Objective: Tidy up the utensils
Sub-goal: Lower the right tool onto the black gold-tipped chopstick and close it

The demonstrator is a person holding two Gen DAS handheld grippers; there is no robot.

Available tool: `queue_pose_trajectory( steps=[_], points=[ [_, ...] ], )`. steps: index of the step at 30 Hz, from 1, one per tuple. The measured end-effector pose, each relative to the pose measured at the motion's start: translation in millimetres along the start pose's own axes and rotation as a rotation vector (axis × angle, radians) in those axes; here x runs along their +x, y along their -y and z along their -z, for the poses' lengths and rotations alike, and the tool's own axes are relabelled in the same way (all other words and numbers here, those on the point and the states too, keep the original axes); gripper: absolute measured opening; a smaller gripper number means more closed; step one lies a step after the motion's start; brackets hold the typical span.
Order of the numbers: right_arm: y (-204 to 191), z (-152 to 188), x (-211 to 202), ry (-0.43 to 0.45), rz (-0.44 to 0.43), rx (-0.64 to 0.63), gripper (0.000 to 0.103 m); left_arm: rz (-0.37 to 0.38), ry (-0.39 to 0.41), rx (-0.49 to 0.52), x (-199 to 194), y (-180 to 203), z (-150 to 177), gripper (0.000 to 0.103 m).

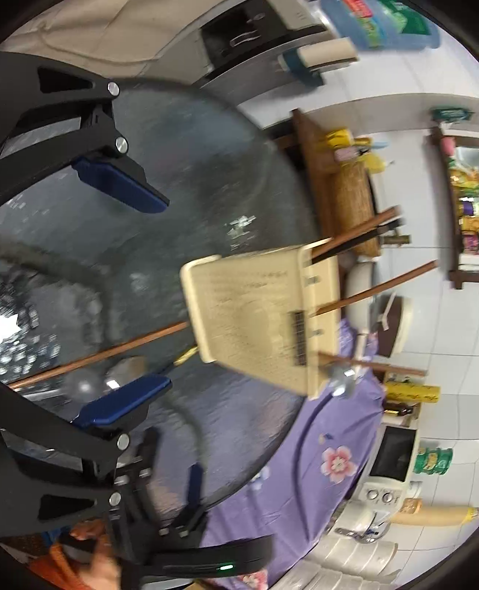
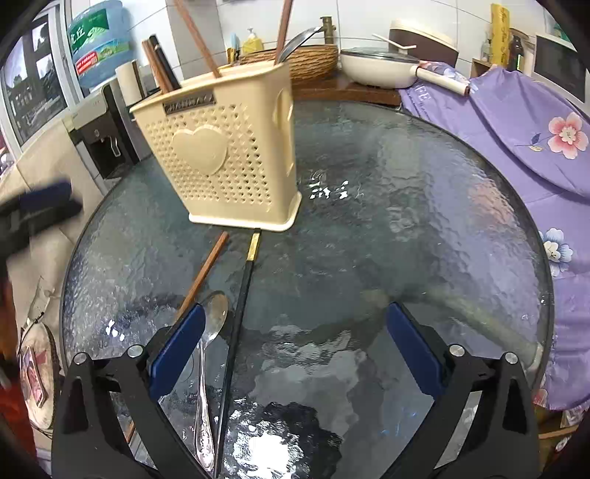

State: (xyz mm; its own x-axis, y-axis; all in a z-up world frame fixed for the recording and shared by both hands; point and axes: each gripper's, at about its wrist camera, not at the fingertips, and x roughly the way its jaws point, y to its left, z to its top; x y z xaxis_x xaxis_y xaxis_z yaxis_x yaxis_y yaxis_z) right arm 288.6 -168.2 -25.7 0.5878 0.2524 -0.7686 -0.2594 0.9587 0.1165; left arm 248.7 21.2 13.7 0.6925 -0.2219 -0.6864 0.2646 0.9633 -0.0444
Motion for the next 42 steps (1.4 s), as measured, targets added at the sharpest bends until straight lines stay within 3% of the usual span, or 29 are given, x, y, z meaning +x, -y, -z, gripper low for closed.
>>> queue_pose_trajectory(
  steps=[5,8,13,20,29,33,35,42],
  points=[
    [-10,-1,17,-0.037,-0.01,-0.005,0.087,0.035,-0.097,-0.044,27,-1,34,0.064],
    [-21,-5,29,-0.06,-0.006,-0.025,0.082,0.044,-0.116,-0.097,32,-9,41,0.057],
    [-35,-16,51,-0.086,0.02,-0.042,0.076,0.074,-0.104,-0.087,19,2,51,0.056],
    [-45,-21,74,-0.141,0.047,-0.079,0.061,0.093,-0.138,0.061,20,53,72,0.056],
    [-44,-24,78,-0.141,0.066,-0.087,0.056,0.065,-0.169,0.138,33,75,82,0.056],
    [-45,-33,85,-0.142,0.07,-0.08,0.056,0.068,-0.168,0.132,38,78,80,0.046],
    [-45,-37,89,-0.137,0.075,-0.076,0.056,0.054,-0.171,0.131,44,83,77,0.037],
    [-47,-46,96,-0.139,0.079,-0.072,0.052,0.036,-0.166,0.139,50,90,73,0.035]
  ],
)
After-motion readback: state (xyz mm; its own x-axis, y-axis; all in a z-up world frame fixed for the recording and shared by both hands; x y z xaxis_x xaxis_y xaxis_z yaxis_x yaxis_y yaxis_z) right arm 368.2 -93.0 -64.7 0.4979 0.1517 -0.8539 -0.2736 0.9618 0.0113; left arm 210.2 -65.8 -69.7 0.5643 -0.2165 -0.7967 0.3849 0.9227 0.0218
